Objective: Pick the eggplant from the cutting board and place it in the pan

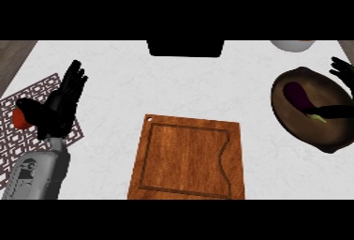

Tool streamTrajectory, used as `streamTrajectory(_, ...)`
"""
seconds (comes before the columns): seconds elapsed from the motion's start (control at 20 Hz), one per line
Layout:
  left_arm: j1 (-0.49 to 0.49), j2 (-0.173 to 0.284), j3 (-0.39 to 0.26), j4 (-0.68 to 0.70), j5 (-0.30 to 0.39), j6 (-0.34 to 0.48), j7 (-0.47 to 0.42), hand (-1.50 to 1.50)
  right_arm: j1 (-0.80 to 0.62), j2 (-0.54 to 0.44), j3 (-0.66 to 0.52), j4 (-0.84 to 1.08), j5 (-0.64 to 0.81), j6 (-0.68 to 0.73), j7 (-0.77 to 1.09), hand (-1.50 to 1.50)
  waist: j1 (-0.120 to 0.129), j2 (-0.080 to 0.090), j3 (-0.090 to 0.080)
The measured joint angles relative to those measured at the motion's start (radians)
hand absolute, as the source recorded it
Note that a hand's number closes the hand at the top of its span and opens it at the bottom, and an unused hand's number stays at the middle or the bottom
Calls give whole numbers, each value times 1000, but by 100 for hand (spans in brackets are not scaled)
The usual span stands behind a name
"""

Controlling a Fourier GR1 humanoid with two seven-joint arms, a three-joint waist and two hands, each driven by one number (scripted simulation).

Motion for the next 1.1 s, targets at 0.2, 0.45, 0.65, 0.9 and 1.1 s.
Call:
streamTrajectory(0.2,28,1,5,-4,-2,0,-11,0,42,-67,-46,29,-62,170,-59,-150,-15,-7,-1)
streamTrajectory(0.45,44,14,19,-13,6,-6,-3,0,131,-158,-66,24,-113,340,-82,-150,-34,-14,-2)
streamTrajectory(0.65,59,10,22,-12,0,3,-13,0,211,-220,-73,-18,-153,407,-80,-150,-50,-20,-4)
streamTrajectory(0.9,70,16,32,-29,5,3,-1,0,321,-286,-82,-82,-208,455,-75,-150,-61,-24,-4)
streamTrajectory(1.1,70,12,28,-34,-4,13,5,0,400,-295,-67,-143,-241,473,-70,-150,-65,-25,-4)
